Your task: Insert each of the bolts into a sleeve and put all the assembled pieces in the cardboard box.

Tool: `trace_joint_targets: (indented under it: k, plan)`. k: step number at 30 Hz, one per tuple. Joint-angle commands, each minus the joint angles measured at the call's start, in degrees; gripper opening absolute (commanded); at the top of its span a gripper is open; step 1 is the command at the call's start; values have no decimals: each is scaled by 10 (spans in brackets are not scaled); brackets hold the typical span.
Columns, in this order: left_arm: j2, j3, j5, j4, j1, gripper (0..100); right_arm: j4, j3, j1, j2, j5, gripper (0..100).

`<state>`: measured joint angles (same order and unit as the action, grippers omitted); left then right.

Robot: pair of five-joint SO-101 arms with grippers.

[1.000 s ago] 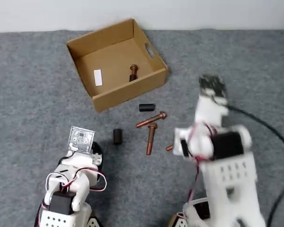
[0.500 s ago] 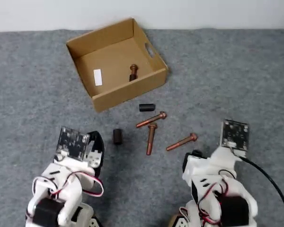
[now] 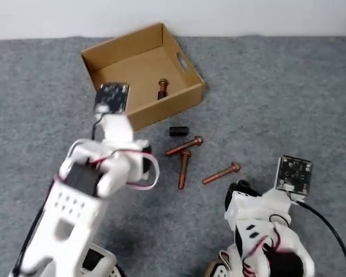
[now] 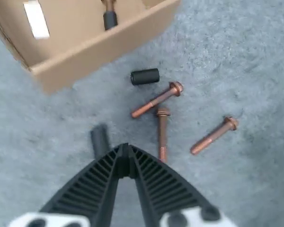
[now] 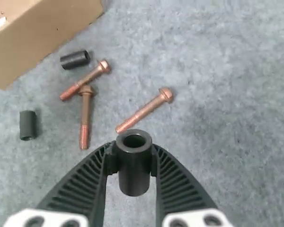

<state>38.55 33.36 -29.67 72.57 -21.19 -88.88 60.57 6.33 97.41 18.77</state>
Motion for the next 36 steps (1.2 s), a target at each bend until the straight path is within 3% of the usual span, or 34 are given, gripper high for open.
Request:
trace_joint_targets:
  k: [1,13,21,36]
  plan:
    - [-84,-73,-46,4,-14,6,12,-4,-4,9,0,8]
    - [-368,-204,-46,1,-43,13,21,12,-4,35,-11,8]
    - [-495,-301,-46,22,-76,192,21,12,-4,35,-11,8]
    - [-664,-405,-47,18,-79,154,24,18,-4,35,-11,8]
